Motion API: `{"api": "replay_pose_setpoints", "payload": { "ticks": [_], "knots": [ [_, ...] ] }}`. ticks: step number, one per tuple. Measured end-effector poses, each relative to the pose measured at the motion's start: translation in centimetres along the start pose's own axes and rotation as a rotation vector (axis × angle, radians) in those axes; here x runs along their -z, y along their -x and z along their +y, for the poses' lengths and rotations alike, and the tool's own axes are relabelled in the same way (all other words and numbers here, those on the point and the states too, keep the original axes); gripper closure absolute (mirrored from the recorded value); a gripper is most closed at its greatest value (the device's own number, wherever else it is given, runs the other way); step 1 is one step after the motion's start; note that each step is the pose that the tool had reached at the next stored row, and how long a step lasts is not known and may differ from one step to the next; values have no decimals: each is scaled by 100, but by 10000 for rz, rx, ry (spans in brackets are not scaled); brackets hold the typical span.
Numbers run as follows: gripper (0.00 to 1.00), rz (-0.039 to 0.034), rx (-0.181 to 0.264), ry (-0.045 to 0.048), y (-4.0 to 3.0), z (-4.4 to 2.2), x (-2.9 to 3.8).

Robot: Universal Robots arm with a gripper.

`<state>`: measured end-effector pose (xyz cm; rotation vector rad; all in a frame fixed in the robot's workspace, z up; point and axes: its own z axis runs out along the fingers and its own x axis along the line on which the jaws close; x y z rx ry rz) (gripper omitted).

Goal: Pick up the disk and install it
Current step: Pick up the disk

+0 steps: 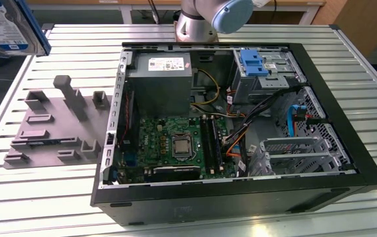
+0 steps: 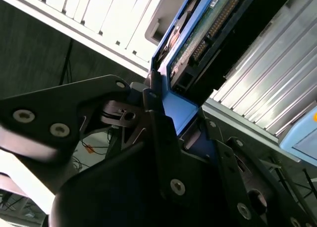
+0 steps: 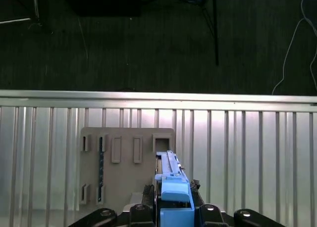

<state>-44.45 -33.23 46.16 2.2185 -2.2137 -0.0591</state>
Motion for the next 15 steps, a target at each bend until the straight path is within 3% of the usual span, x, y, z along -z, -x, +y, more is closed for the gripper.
{"api": "replay_pose_setpoints", "payload": {
  "ticks": [8,15],
  "knots": [
    [64,-1,0,-1,6,9,290],
    [64,0,0,-1,7,10,319]
  ]
}}
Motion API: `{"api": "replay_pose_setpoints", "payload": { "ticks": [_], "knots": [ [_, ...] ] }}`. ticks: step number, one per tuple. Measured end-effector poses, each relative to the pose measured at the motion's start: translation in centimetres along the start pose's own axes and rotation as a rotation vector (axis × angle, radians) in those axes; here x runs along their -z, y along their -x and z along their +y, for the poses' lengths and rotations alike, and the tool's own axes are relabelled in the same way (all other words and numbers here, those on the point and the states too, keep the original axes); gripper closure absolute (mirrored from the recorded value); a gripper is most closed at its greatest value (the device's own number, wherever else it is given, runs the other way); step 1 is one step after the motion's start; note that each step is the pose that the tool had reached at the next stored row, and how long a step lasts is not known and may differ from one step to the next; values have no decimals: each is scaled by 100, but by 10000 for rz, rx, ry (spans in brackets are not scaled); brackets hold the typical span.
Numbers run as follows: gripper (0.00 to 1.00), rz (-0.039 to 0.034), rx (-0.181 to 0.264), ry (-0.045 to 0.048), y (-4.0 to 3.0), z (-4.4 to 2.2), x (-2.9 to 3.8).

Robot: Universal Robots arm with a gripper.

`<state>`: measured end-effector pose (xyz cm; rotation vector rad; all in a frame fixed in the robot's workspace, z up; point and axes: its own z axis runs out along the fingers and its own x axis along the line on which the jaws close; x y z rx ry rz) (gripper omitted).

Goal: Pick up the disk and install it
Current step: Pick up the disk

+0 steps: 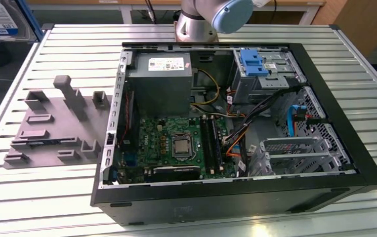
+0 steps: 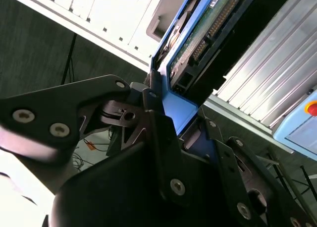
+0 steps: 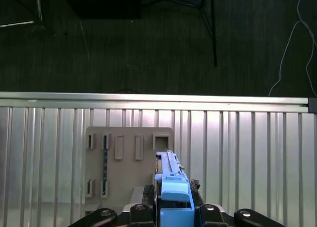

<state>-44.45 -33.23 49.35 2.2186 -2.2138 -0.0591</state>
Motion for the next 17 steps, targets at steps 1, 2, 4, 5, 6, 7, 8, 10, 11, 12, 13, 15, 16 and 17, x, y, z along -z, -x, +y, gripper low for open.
{"api": "replay_pose_setpoints", "payload": {
  "ticks": [1,2,4,5,6,7,8,10,11,12,13,15,16,17],
  "knots": [
    [64,0,0,0,0,0,1],
    [64,0,0,0,0,0,1],
    [64,0,0,1,0,0,13],
    [64,0,0,0,0,0,13],
    [64,0,0,0,0,0,14],
    [64,0,0,0,0,0,14],
    [64,-1,0,-2,0,-1,13],
    [64,0,-1,1,1,-11,15],
    [64,0,0,1,0,-19,15],
    [64,0,1,0,0,-28,15],
    [64,0,0,1,0,-36,15],
    [64,0,1,0,0,-52,16],
    [64,0,0,1,0,-63,16],
    [64,0,0,1,0,-77,17]
  ]
}}
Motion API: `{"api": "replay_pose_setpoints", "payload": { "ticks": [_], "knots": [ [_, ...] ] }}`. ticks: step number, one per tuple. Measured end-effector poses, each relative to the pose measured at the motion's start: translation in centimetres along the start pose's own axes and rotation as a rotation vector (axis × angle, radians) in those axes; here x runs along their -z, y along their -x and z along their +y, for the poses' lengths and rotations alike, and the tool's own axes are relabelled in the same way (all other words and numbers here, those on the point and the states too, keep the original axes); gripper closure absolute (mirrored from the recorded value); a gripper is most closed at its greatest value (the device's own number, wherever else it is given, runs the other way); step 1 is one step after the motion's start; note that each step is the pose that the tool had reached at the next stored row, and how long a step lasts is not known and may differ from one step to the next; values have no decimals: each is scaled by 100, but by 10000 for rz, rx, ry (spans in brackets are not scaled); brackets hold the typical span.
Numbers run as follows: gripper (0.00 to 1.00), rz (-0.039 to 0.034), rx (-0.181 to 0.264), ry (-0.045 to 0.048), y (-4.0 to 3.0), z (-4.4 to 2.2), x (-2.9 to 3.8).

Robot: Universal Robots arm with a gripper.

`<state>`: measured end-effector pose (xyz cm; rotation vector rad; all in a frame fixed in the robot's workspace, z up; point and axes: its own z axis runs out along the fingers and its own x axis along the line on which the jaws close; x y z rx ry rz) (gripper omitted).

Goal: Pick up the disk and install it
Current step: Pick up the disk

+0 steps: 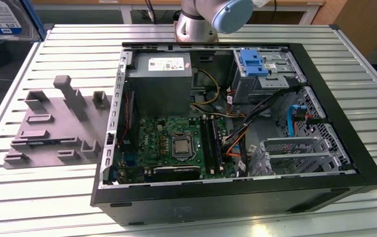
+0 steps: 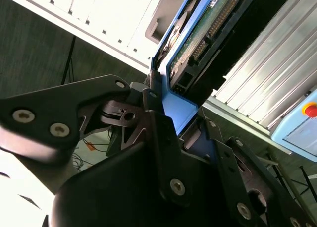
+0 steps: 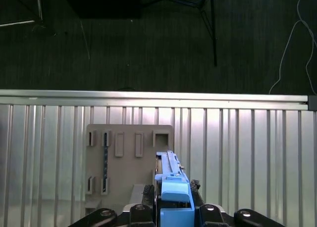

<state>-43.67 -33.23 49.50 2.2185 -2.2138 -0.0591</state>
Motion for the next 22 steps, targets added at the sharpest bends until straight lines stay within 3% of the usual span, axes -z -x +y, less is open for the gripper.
{"api": "replay_pose_setpoints", "payload": {
  "ticks": [22],
  "knots": [
    [64,0,0,0,0,-280,8]
  ]
}}
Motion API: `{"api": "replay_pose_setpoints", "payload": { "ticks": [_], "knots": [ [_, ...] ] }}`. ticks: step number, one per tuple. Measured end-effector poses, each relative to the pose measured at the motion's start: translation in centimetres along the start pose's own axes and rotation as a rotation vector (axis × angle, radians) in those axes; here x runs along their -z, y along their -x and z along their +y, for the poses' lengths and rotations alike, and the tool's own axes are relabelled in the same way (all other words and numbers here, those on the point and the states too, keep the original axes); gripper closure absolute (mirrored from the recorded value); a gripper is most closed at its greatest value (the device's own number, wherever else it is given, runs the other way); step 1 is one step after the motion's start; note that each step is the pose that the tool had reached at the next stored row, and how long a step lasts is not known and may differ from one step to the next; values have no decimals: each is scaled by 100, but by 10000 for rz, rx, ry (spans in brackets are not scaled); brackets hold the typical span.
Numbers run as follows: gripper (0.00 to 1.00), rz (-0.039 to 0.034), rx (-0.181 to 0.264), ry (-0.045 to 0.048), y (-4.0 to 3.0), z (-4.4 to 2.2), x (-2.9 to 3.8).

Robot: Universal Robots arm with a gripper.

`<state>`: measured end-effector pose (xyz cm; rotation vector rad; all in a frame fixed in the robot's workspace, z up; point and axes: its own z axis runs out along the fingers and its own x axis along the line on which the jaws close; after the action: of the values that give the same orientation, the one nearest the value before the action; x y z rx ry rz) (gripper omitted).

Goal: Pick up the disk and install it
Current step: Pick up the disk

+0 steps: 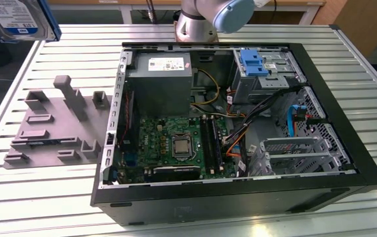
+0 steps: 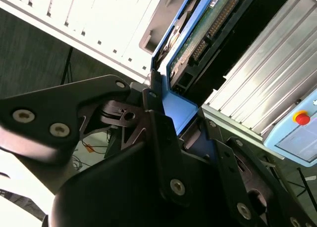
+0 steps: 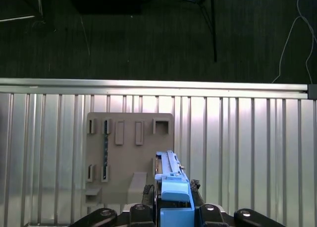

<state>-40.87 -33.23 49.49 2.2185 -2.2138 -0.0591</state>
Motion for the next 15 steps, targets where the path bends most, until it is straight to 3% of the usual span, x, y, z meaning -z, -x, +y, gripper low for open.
{"api": "replay_pose_setpoints", "payload": {
  "ticks": [15],
  "knots": [
    [64,1,0,1,0,-171,5]
  ]
}}
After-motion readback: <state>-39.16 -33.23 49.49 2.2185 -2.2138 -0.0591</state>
